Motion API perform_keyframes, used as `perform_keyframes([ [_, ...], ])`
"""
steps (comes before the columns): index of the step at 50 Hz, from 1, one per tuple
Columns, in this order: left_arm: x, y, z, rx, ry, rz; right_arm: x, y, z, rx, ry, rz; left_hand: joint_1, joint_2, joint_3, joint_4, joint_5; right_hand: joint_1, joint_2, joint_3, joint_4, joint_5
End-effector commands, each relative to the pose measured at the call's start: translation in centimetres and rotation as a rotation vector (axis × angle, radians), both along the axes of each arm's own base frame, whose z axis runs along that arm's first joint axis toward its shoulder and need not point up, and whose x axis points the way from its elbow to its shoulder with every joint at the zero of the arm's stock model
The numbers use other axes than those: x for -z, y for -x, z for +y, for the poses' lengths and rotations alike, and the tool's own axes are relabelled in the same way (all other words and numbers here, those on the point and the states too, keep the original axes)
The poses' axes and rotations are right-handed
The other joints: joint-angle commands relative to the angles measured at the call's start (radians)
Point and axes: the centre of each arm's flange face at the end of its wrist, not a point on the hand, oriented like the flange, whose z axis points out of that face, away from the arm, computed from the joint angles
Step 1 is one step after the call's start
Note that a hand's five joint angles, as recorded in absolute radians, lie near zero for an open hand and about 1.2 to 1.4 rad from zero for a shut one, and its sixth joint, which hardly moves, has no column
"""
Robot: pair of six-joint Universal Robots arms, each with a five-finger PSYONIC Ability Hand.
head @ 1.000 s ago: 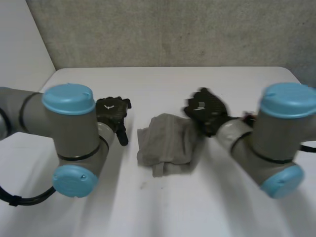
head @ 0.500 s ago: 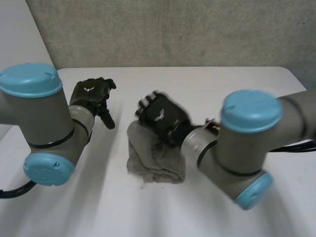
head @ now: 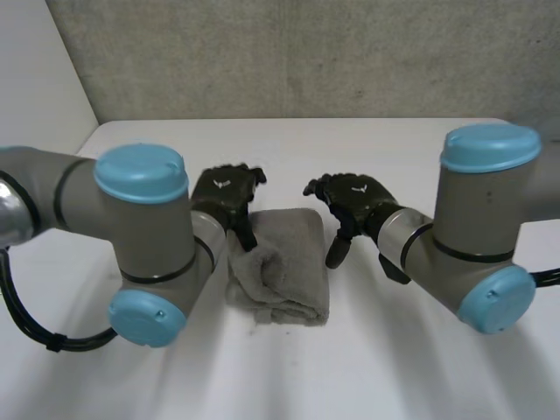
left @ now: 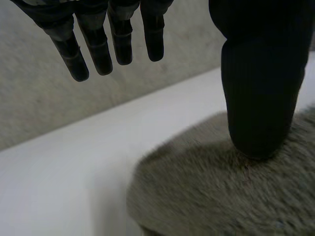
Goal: Fold the towel.
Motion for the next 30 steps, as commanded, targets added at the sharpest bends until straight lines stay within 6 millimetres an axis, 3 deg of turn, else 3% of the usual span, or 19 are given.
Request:
perform_keyframes([
  [1,3.2,-0.6,0.4,0.003,-0.095,-0.076,4.0,-0.9,-0.4,0.049,-0.082,0.031,0.041,0.044,0.044,0.043,0.048,-0.057,-0.074,-0.070,-0.085,-0.066],
  [7,4.8,-2.2,0.4,-0.018,-0.146,-0.145,5.8,-2.3,0.4,0.017,-0.097,0.060,0.041,0.044,0.044,0.043,0.048,-0.057,-0.074,-0.070,-0.085,-0.066],
  [22,6.1,-2.8,1.2,0.027,-0.131,-0.260,6.2,-2.8,0.0,0.016,0.006,0.162,0.032,0.035,0.035,0.034,0.039,-0.057,-0.074,-0.070,-0.085,-0.066],
  [27,5.1,-2.5,1.2,0.031,-0.106,-0.244,4.8,-2.7,0.0,0.010,0.050,0.171,0.032,0.035,0.035,0.034,0.039,-0.057,-0.074,-0.070,-0.085,-0.066],
  [29,3.1,-2.3,1.1,0.030,-0.060,-0.213,2.3,-2.6,0.1,0.015,0.093,0.134,0.032,0.035,0.035,0.034,0.039,-0.057,-0.074,-0.070,-0.085,-0.066],
  [30,3.1,-2.3,1.1,0.030,-0.060,-0.213,2.3,-2.6,0.1,0.015,0.093,0.134,0.032,0.035,0.035,0.034,0.039,-0.057,-0.074,-0.070,-0.085,-0.066],
])
